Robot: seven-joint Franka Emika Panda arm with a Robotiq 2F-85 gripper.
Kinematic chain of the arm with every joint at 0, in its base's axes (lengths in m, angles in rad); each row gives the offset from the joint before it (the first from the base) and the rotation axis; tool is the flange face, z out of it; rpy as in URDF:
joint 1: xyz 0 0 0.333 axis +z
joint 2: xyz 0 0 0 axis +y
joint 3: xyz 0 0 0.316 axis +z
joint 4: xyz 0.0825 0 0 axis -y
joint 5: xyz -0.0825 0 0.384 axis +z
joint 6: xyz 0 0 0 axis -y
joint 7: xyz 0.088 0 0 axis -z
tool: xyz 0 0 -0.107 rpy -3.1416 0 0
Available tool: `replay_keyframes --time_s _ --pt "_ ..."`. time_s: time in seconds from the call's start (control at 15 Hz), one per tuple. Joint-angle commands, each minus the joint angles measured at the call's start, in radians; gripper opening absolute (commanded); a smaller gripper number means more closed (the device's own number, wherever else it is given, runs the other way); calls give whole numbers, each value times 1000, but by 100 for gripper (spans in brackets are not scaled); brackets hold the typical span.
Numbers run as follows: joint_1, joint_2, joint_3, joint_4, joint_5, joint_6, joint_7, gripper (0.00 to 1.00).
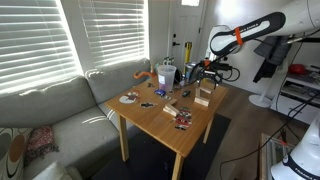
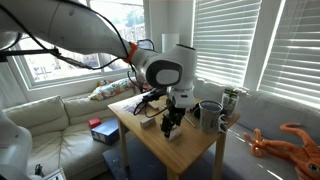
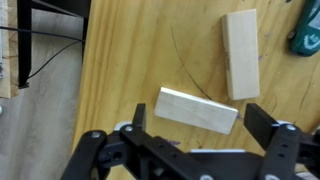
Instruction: Unstack two wooden blocks then place the toy car on them
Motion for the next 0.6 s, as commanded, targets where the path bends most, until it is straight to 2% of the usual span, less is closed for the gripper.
replay_keyframes --time_s 0.0,0.53 --pt "-6 -1 -2 -20 35 43 6 100" --pt "-10 18 -7 -20 65 54 12 100"
